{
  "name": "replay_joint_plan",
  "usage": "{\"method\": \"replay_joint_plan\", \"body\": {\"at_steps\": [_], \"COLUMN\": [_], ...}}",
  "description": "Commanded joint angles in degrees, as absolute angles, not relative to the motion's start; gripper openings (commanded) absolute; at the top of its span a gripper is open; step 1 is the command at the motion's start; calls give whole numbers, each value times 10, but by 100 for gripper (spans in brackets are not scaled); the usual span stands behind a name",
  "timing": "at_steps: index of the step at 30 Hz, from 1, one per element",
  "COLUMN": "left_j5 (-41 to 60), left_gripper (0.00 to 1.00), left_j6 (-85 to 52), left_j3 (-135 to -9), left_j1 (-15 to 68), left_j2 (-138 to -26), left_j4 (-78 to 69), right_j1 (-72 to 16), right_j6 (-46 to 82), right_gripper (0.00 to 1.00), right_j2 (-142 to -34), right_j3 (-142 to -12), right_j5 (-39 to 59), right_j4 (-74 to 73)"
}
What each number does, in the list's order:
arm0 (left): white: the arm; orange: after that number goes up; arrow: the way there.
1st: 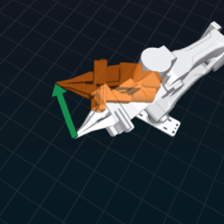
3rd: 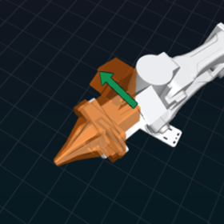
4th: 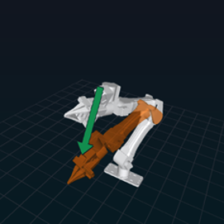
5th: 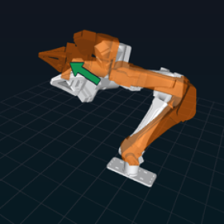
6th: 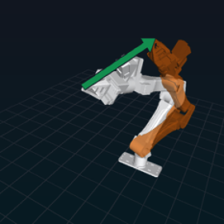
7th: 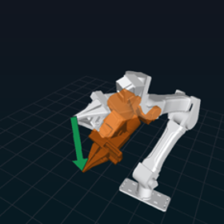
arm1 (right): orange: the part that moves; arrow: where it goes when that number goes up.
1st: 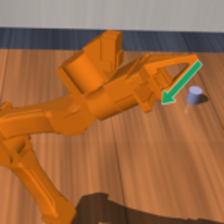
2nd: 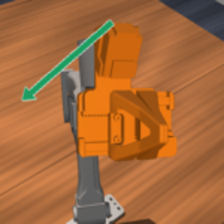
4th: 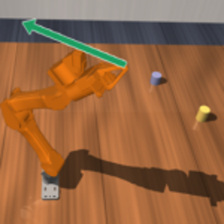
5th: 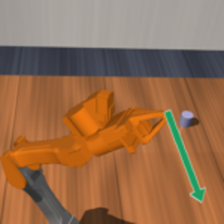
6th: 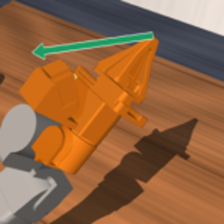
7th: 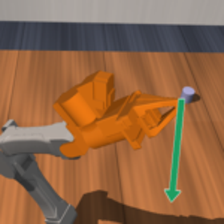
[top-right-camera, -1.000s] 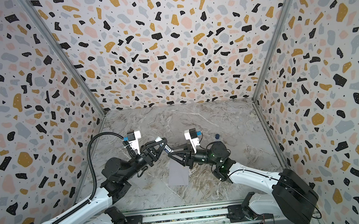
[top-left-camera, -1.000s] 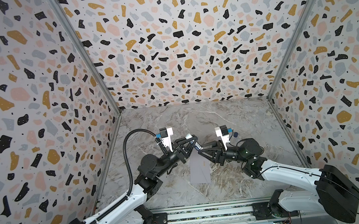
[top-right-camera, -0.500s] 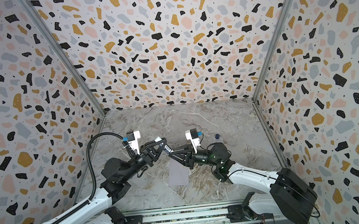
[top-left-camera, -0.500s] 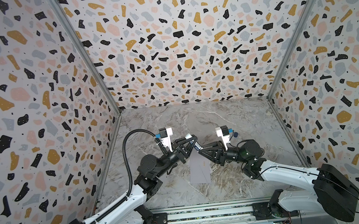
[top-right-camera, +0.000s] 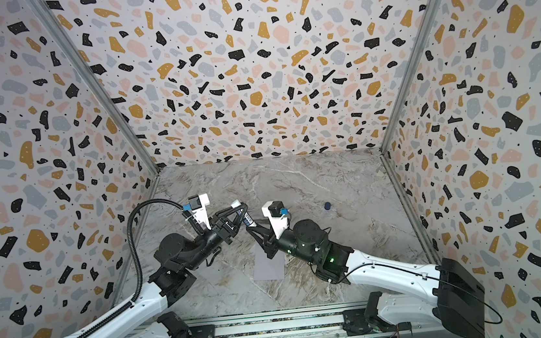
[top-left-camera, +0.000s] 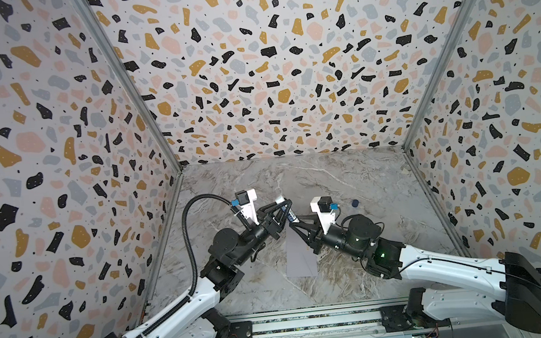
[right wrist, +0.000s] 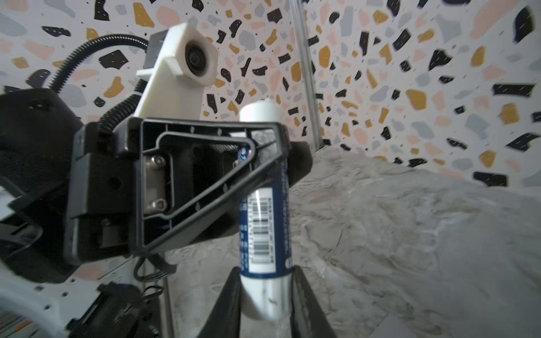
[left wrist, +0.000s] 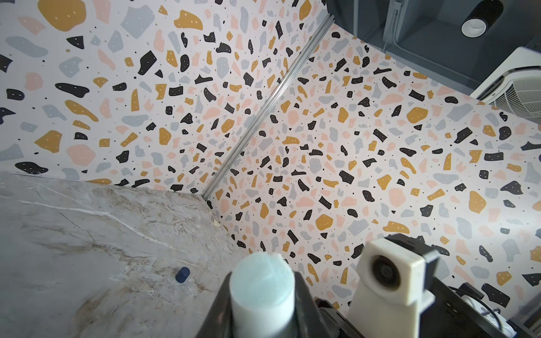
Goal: Place the letter into the envelope and seal it
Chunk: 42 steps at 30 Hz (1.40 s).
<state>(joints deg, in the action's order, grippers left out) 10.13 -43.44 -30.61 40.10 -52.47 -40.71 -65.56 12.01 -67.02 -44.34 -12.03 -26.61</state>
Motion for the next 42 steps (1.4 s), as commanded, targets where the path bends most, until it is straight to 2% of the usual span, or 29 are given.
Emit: {"method": "replay_joint_plan", "body": {"at_steps": [1,5,8,11,14,16,17,19,21,23,27,30,34,39,42], "left_j5": [130,129,128,127,127,127,126,126,126,123,122,126,129,130,133], "left_gripper": [0,0,0,0,0,0,0,0,0,0,0,0,0,0,0], "left_j6": [-416,-417,-417,-417,-417,-417,-416,-417,-419,-422,-427,-427,-427,-429,-432], "left_j3": [-310,-309,-308,-308,-308,-308,-308,-309,-310,-310,-315,-317,-318,-317,-318], "left_j1": [409,409,409,409,410,410,409,410,409,409,409,409,409,409,410], "left_j2": [-537,-537,-537,-537,-535,-532,-530,-525,-519,-512,-503,-497,-492,-492,-492], "left_j4": [-379,-378,-377,-376,-376,-376,-375,-375,-377,-381,-384,-386,-388,-392,-393], "right_j1": [-708,-757,-779,-790,-793,-792,-788,-774,-745,-708,-621,-562,-509,-487,-486], "right_j6": [-35,-190,-324,-393,-354,-289,-245,-165,-90,-29,86,156,230,274,292], "right_gripper": [0,0,0,0,0,3,8,20,41,57,74,75,75,70,59], "right_j2": [-709,-784,-839,-872,-866,-844,-826,-785,-735,-694,-632,-611,-609,-638,-654], "right_j3": [-519,-548,-550,-548,-549,-547,-547,-538,-518,-489,-423,-383,-357,-364,-367], "right_j5": [-376,-541,-616,-637,-620,-577,-541,-457,-327,-209,3,135,259,332,341], "right_j4": [-248,-319,-425,-493,-461,-398,-359,-298,-258,-252,-293,-341,-396,-424,-447]}}
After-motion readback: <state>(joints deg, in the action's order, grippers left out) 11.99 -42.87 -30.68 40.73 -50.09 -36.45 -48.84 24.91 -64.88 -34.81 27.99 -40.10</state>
